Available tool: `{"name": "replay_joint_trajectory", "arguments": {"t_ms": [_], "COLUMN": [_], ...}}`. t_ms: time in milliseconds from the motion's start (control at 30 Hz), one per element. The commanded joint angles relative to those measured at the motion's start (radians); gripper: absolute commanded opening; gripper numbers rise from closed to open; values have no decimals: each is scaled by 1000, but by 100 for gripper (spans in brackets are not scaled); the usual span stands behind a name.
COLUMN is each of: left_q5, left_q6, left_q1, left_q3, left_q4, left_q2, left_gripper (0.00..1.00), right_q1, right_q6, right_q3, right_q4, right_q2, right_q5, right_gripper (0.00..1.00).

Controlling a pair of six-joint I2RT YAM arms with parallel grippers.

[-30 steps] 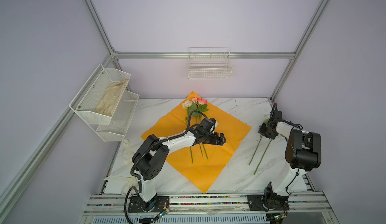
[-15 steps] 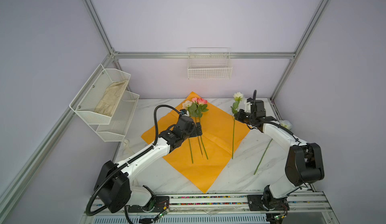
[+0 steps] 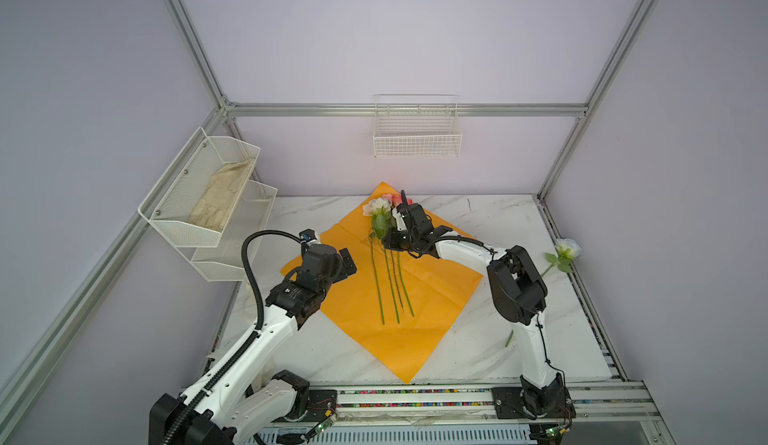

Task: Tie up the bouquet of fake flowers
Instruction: 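Carry the white rose onto the paper beside the bouquet, release, then return right gripper to the last white rose and grasp its stem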

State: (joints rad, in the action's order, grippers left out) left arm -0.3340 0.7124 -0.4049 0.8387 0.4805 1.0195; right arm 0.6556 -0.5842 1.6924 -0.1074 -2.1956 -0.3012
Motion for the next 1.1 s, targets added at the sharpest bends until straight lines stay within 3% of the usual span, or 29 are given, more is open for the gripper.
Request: {"name": "replay_joint_trajectory", "arguments": {"t_ms": [0,100,167,300,433,600,700,833,1067], "left_q5": [-11,1,21,62,145,360,448,538,659], "left_q6": [13,9,3,-7,-18,-40,-33,-69,-96], "left_q1": [9,9,9,9,9,8,-11,-75,-233], "left_q3": [-37,-33,-32,-36,-34,-41,-24,65,313], "left_q4": [-6,-13,-34,-73,-125,-272,-336,-359,-330], "left_q2": [-11,3,12,34,69,137,206,351,662], "left_gripper": [100,100,100,100,100,100,100,100,100], "right_q1": [7,10,10,9,2,-37,-129,-344,-643], "right_q6": [-98,-93,-63,-11,10,39,38,53,118], "right_q3": [23,43,94,121,75,-87,-258,-529,-731], "right_q4": [21,72,15,-37,-44,-45,-43,-5,-87], "right_q2": [-45,-108,-145,-152,-64,149,314,510,662], "right_q5": [37,-7,0,-7,-13,57,148,190,286], "right_gripper": [0,0,3,13,30,39,40,40,40]}}
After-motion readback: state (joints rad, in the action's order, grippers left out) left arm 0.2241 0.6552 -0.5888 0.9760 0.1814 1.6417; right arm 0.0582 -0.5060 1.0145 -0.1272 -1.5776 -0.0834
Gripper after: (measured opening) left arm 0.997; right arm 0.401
